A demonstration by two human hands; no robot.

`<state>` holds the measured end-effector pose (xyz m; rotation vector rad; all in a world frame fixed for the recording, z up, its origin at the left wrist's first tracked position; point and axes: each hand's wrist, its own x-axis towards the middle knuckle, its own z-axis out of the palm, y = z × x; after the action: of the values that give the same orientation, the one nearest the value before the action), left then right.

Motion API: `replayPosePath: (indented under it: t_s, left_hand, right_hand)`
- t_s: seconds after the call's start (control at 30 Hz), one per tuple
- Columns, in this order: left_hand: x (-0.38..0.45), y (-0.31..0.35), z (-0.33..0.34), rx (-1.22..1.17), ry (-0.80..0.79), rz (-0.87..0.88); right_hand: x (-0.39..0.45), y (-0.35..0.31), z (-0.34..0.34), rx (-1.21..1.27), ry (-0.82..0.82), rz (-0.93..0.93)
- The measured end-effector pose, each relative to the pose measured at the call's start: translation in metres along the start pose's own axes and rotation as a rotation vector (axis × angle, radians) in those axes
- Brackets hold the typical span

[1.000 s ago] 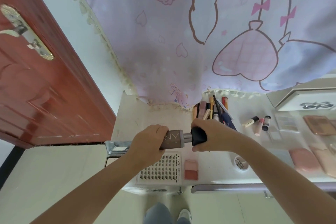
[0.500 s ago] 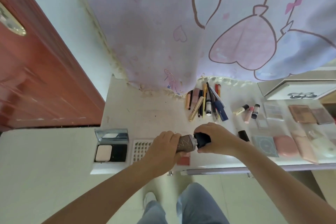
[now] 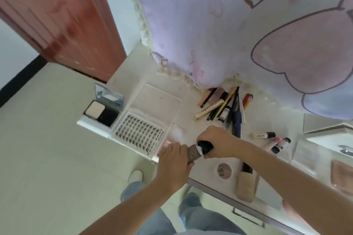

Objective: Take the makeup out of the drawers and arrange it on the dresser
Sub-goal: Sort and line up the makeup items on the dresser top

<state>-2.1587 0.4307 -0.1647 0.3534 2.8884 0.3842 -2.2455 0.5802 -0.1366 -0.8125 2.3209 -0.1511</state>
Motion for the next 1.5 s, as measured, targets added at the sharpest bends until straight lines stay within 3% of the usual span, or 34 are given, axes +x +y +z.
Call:
replayPosePath:
  t_s: [0.17,0.4,0.57,0.73,0.9,1.0,1.23,1.37,1.5]
  left_hand:
    - [-0.012,0.027,0.005,-0.085,-0.101,-0.284]
    - [-0.008,0.042,0.019,-0.054,-0.107,-0.417]
    - [-0.001,0.048,0.024,-0.012,-0.130,-0.469]
    - [0.005,0.051,0.020,0.041,-0.124,-0.505]
    - [0.002,0.049,0.019,0.039,-0.102,-0.470]
    - [-0.005,0.049,0.019,0.025,-0.064,-0.433]
    - [-0.017,0.045,0.019,0.025,-0.035,-0.366]
    - [-0.020,0.046,0.019,0.063,-0.071,-0.345]
    - [-0.021,0.046,0.012,0.057,-0.071,-0.298]
  right_hand:
    - [0.011,0.007,0.012,-0.058,-0.060,-0.194]
    - [0.028,0.019,0.022,-0.223,0.008,-0.362]
    - [0.031,0.024,0.023,-0.311,-0.010,-0.381]
    - [0.028,0.025,0.022,-0.346,0.072,-0.307]
    - [-0.004,0.043,0.033,-0.189,0.448,-0.256]
    - [-0.031,0.049,0.055,-0.078,0.534,-0.198]
    - [-0.063,0.029,0.092,-0.118,0.332,0.038]
    - [-0.066,0.025,0.095,0.101,0.282,0.070]
    - [-0.068,0.024,0.083,0.470,0.397,0.159]
